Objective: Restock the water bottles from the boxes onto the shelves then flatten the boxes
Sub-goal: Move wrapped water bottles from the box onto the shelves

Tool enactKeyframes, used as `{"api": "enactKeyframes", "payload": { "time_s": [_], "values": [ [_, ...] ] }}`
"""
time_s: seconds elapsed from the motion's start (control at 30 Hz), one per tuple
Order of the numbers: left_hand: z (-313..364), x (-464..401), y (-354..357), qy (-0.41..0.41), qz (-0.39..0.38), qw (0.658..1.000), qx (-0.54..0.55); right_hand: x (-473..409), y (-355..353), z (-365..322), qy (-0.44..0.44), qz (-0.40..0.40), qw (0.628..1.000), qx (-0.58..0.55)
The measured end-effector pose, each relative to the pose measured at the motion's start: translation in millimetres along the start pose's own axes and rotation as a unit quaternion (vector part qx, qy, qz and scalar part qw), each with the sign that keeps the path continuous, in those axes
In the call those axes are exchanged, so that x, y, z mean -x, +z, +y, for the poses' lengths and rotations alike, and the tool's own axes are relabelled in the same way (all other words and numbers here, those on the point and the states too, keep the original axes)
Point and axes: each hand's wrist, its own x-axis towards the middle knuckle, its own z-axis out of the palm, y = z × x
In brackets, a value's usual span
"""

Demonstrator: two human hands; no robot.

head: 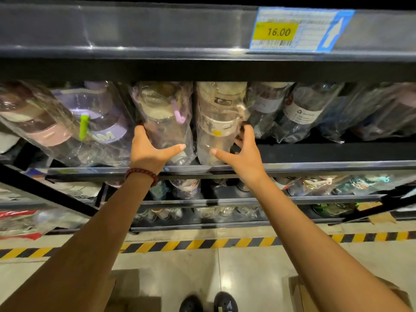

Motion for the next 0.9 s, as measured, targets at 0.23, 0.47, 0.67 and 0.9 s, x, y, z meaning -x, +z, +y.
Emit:
{"api": "enactKeyframes", "payload": {
  "time_s": [0.23, 0.47, 0.67, 0.9],
  "values": [
    [22, 45, -22, -0.113, -0.002, 0.990, 0.090, 67, -26, -11, 0.087, 0.028, 0.995, -0.051],
    [42, 147, -2, -0.125, -0.221, 0.960, 0.121, 199, -61, -1, 0.178, 0.134, 0.961, -0.160],
    [80, 218, 63, -0.104, -0.366, 0.920, 0.091, 303, -125, 5, 0.230, 0.273, 0.916, -0.183],
    [139, 289, 157, -0.071, -0.490, 0.866, 0.069, 398, -229, 19, 0.237, 0.420, 0.858, -0.178]
  ]
}}
